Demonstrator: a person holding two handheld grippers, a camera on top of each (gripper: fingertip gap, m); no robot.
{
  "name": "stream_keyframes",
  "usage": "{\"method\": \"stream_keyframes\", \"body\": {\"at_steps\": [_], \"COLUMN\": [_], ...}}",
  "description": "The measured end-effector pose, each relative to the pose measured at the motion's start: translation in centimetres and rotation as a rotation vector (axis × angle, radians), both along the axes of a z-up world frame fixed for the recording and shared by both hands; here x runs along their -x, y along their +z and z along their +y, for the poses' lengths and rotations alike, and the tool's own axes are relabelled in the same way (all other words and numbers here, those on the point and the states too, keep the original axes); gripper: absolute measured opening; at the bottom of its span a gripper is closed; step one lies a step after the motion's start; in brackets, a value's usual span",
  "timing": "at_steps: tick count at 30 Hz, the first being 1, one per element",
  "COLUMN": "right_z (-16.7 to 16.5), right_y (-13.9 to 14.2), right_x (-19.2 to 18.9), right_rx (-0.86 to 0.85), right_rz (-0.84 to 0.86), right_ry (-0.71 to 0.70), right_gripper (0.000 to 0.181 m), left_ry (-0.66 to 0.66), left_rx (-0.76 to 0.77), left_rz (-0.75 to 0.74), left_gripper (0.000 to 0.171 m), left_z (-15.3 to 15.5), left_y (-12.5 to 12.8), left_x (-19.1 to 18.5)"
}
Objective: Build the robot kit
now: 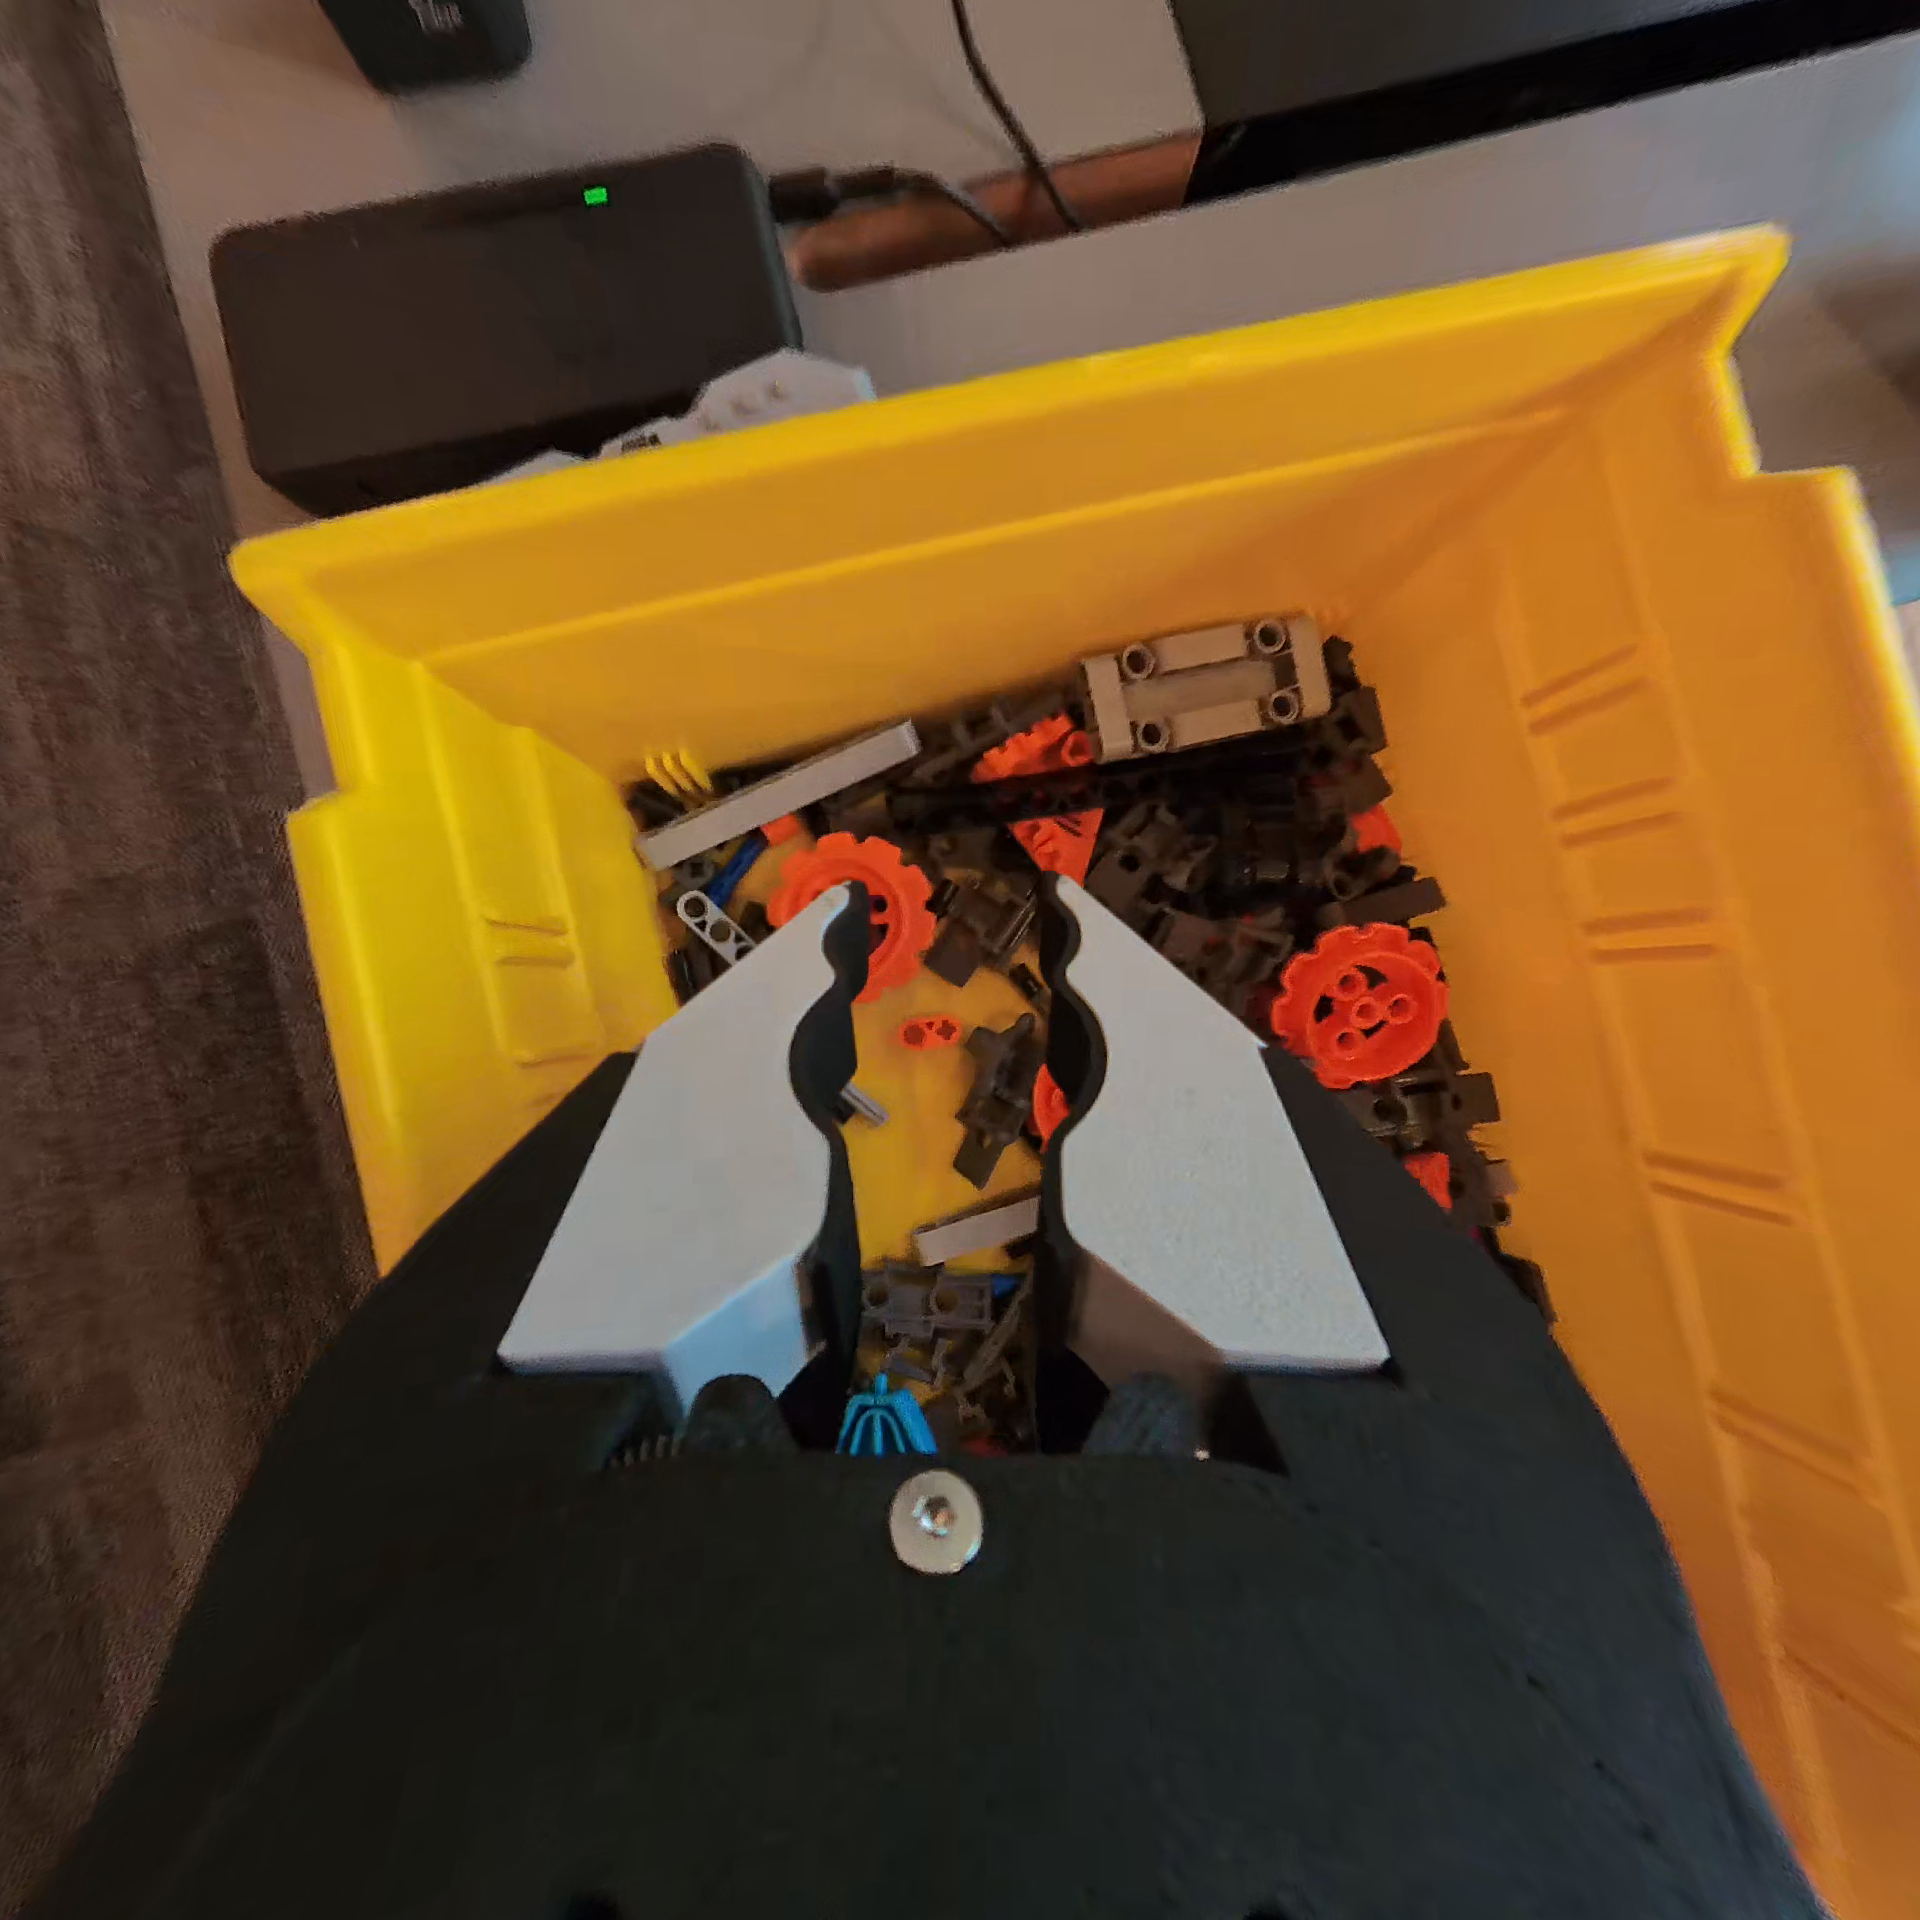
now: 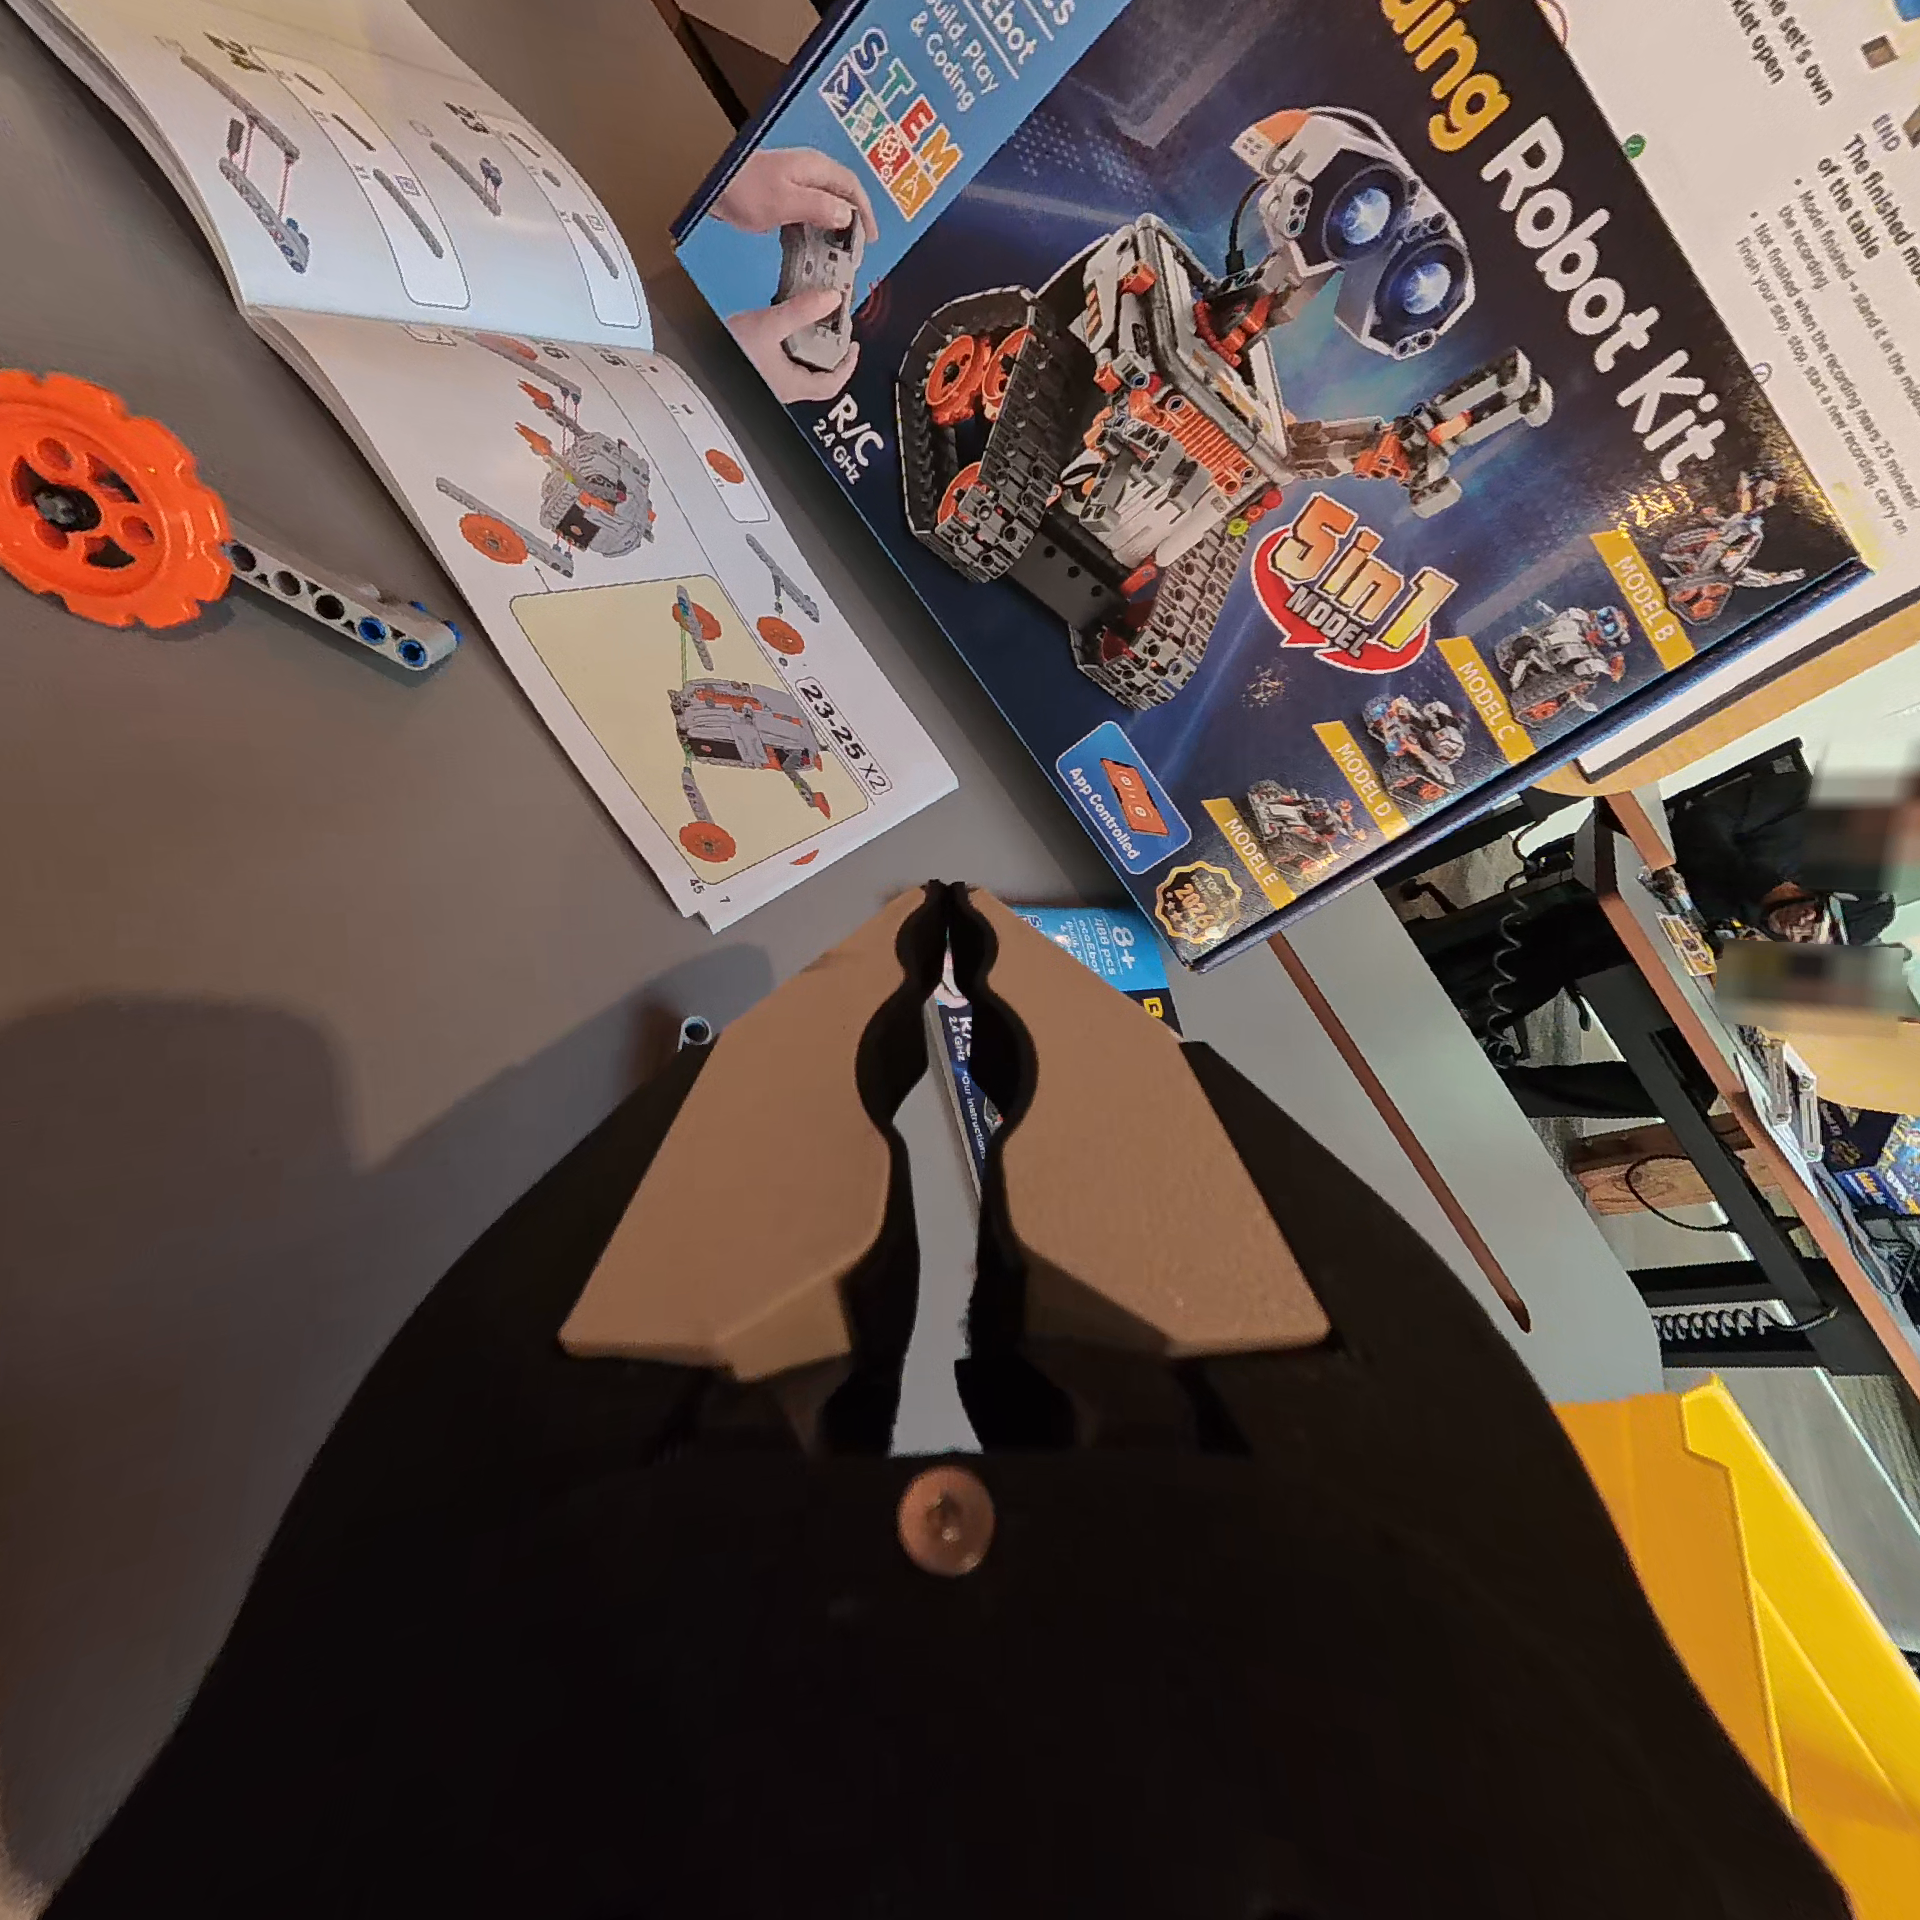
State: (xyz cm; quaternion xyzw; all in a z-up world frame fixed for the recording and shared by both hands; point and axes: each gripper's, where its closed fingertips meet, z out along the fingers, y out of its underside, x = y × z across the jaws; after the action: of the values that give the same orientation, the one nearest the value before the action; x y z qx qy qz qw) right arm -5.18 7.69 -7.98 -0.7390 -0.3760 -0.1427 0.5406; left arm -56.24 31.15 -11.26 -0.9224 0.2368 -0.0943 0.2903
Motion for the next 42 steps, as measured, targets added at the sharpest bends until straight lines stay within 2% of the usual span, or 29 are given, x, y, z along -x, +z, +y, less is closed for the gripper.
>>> {"method": "stream_keyframes", "body": {"at_steps": [7, 14, 16, 19, 21, 23, 27, 30, 34, 42], "right_z": [0.1, 0.2, 0.1, 0.0, -0.2, -0.4, -0.7, -0.7, -0.8, -0.8], "right_y": [-0.2, -0.9, -1.1, -0.9, -0.5, -0.2, -0.1, -0.3, -0.3, -0.5], "right_x": [-0.1, -0.2, -0.1, 0.3, 0.7, 1.1, 1.8, 2.0, 1.9, 1.9], "right_rx": [0.005, 0.029, 0.039, 0.031, 0.022, 0.015, 0.014, 0.019, 0.018, 0.028], "right_rz": [0.001, 0.000, -0.010, -0.022, -0.029, -0.037, -0.058, -0.080, -0.083, -0.082], "right_ry": [-0.001, -0.005, 0.000, 0.011, 0.023, 0.035, 0.059, 0.065, 0.065, 0.065], "right_gripper": [0.000, 0.000, 0.000, 0.000, 0.000, 0.000, 0.000, 0.000, 0.000, 0.000], "left_ry": [-0.018, -0.058, -0.076, -0.122, -0.071, -0.011, 0.060, 0.116, 0.122, 0.099], "left_rx": [0.049, 0.135, 0.189, 0.366, 0.416, 0.357, 0.123, 0.030, 0.082, 0.234], "left_rz": [0.113, 0.216, 0.223, 0.167, 0.186, 0.155, 0.053, 0.128, 0.226, 0.033], "left_gripper": [0.039, 0.042, 0.037, 0.036, 0.036, 0.036, 0.036, 0.036, 0.036, 0.043], "left_z": [0.9, 1.3, 0.5, -3.7, -5.1, -4.6, -1.2, 0.8, 0.8, -1.0], "left_y": [-1.2, -4.1, -4.6, -4.0, -3.1, -1.4, 2.3, 2.4, 0.2, -0.7], "left_x": [0.9, 1.6, 1.7, 1.1, 2.4, 3.1, 2.9, 3.5, 3.9, 2.1]}}
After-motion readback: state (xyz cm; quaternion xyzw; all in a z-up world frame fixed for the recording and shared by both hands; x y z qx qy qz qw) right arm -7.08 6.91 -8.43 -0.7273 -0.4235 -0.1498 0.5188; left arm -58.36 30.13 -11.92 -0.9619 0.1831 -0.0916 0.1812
